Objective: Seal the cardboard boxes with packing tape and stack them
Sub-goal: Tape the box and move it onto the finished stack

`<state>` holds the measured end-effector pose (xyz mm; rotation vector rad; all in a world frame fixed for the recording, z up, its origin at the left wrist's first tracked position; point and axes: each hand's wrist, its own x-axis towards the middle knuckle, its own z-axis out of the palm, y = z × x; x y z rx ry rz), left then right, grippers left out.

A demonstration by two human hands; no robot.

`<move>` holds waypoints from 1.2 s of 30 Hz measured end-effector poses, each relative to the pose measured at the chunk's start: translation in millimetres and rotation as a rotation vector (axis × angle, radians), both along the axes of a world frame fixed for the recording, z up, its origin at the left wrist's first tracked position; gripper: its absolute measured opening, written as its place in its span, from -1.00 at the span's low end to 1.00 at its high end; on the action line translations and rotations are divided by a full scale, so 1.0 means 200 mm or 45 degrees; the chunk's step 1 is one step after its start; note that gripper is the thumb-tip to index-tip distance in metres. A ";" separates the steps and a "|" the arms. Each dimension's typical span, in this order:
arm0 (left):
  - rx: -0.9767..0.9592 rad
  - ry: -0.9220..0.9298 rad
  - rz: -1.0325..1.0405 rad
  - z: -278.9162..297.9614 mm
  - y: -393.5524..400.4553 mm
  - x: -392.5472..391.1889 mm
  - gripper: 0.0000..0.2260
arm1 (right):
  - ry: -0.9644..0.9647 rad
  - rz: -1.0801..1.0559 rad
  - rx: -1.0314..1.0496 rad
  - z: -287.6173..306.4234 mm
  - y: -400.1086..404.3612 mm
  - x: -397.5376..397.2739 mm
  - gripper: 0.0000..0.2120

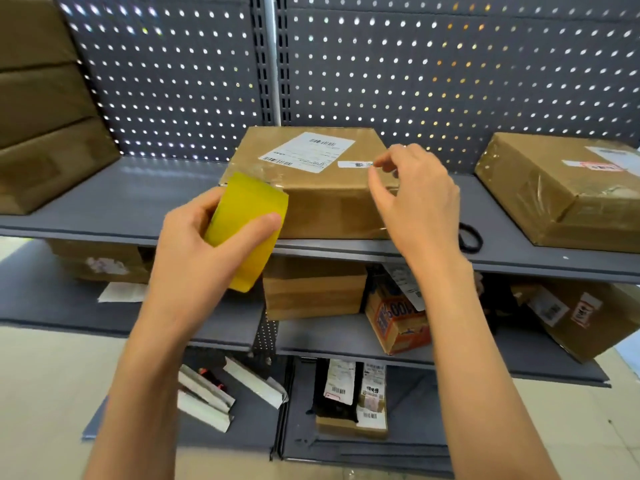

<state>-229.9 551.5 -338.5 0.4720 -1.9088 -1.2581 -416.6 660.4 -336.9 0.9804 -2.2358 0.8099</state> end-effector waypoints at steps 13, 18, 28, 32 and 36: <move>-0.959 -0.770 0.295 -0.04 -0.74 0.12 -0.64 | -0.019 0.219 0.028 0.05 -0.51 0.30 -0.85; -1.111 -0.910 0.224 -0.10 -0.94 0.02 -0.75 | -0.057 0.131 0.105 0.03 -0.59 0.35 -0.82; -1.199 -0.777 0.118 -0.21 -1.06 -0.08 -0.56 | -0.131 -0.060 -0.014 -0.03 -0.55 0.37 -0.75; -1.086 -0.269 -0.091 -0.10 -0.82 -0.14 -0.55 | -0.156 0.048 -0.003 -0.03 -0.55 0.42 -0.67; -1.145 -0.287 -0.262 -0.10 -0.67 -0.24 -0.44 | -0.224 0.152 0.238 -0.07 -0.59 0.42 -0.57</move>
